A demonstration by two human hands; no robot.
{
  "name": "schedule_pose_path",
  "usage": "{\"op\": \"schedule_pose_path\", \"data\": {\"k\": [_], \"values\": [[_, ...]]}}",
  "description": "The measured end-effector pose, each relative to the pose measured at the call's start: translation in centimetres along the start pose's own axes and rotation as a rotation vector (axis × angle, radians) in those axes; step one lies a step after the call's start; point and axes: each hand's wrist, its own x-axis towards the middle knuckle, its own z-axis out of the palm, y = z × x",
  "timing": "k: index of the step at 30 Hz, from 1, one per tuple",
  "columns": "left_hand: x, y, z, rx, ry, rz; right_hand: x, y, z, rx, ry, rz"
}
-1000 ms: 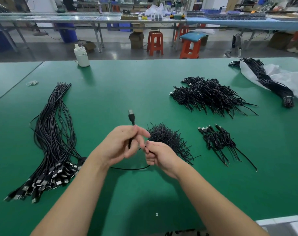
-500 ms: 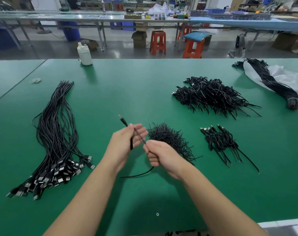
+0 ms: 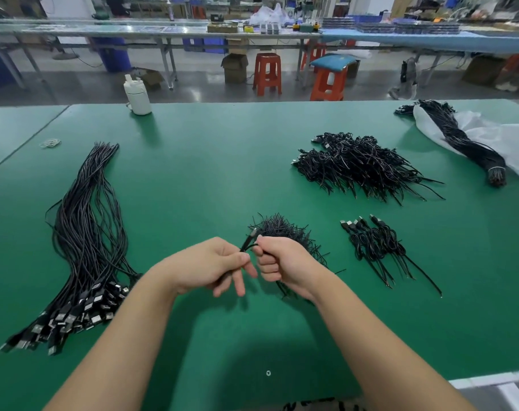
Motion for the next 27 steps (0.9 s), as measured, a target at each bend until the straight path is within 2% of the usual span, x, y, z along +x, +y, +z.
{"op": "schedule_pose_path", "data": {"k": [3,6,8,12,14,18,22,27], "values": [[1.0,0.0,1.8,-0.064,0.271,-0.060,-0.2,-0.1,0.5,-0.028,-0.018,-0.053],[1.8,-0.6,2.4,-0.113,0.521,-0.013,-0.6,-0.4,0.9,-0.160,-0.031,-0.117],[2.0,-0.9,2.6,-0.127,0.603,0.028,-1.0,-0.7,1.2,-0.208,-0.054,-0.128],[2.6,-0.1,3.1,-0.788,0.573,0.149,-1.5,-0.2,1.6,-0.480,-0.046,-0.121],[2.9,0.4,3.1,-0.955,0.564,0.205,-1.3,0.6,1.8,-0.570,-0.006,-0.083],[3.0,1.2,3.5,-0.960,0.549,0.227,-0.8,1.3,1.7,-0.538,0.091,-0.077],[3.1,1.1,3.3,-0.927,0.516,0.232,-0.7,1.2,0.8,-0.603,0.111,-0.114],[3.4,1.2,3.4,-0.866,0.470,0.144,-1.0,1.1,0.7,-0.494,0.084,-0.141]]}}
